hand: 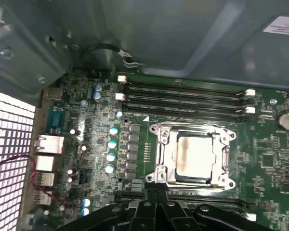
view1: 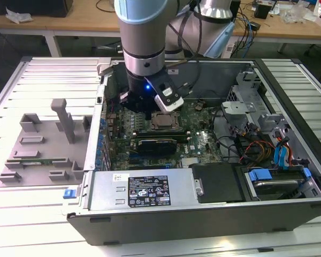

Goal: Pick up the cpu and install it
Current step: 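Install the second cpu locking lever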

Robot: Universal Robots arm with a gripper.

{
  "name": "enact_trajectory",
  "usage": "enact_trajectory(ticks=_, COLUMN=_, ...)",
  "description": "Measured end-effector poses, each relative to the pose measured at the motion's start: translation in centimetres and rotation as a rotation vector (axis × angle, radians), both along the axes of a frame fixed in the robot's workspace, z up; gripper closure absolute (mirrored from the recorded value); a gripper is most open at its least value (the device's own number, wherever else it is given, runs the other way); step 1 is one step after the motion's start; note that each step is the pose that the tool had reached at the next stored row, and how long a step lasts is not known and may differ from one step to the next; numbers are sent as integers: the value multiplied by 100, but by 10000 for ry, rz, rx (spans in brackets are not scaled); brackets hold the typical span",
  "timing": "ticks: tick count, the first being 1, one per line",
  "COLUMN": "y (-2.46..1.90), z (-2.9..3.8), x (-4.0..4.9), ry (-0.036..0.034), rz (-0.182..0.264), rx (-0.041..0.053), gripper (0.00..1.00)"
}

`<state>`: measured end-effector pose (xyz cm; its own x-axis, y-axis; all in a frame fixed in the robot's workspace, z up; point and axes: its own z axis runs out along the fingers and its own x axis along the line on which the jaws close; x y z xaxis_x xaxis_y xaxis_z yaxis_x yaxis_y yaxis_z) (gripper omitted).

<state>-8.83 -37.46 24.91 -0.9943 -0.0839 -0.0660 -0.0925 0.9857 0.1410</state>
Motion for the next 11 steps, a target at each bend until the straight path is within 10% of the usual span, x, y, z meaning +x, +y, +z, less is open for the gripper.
enact_trajectory(ticks=7, y=9, z=-3, x=370, ry=53, rz=-35, rx=-408, gripper=89)
enact_trajectory(ticks=11, y=178, z=-12, x=430, ry=53, rz=-38, rx=-426, gripper=89)
